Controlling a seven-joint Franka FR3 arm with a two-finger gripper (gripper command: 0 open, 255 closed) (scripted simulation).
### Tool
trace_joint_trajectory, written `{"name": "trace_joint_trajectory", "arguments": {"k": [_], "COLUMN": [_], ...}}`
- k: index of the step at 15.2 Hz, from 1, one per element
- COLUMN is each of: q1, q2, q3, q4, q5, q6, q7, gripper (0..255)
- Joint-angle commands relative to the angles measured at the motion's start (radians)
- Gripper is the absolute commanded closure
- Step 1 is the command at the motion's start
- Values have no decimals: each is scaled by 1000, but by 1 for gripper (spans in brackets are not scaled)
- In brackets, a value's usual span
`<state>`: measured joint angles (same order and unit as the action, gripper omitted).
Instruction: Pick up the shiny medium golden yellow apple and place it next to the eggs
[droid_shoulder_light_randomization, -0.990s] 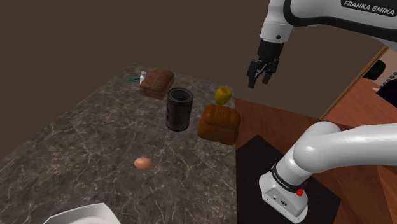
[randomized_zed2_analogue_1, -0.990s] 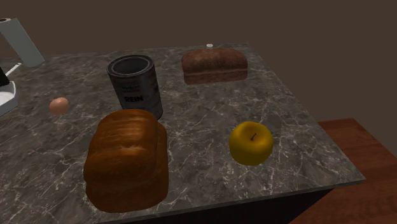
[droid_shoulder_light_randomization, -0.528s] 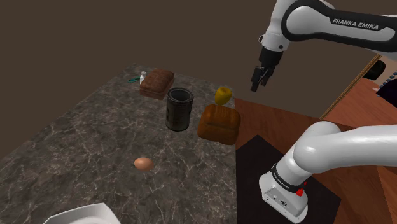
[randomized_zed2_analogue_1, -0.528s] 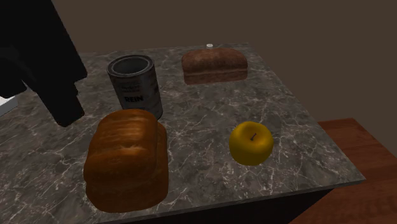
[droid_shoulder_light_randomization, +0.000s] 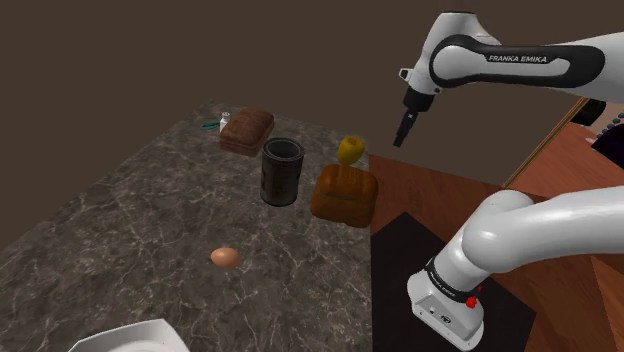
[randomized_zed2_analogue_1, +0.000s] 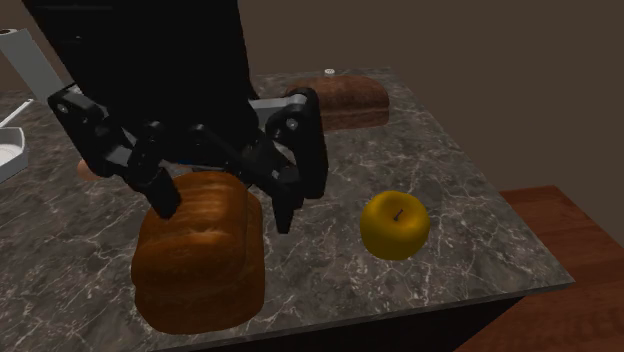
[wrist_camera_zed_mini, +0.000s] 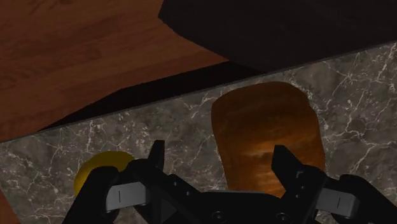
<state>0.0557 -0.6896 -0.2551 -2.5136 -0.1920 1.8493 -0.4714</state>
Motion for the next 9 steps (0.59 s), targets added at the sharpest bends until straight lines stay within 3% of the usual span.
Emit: {"name": "trace_joint_trajectory", "arguments": {"k": [1,5,9], "q1": [12,50,113], "q2": [48,165,306], "q3": [-55,-162,-271], "q4": [-7,19,76], "q5": [-25,-40,-1], "q6": [87,232,366], "q7": [-97,-287,-496], "gripper": [0,0,0]}}
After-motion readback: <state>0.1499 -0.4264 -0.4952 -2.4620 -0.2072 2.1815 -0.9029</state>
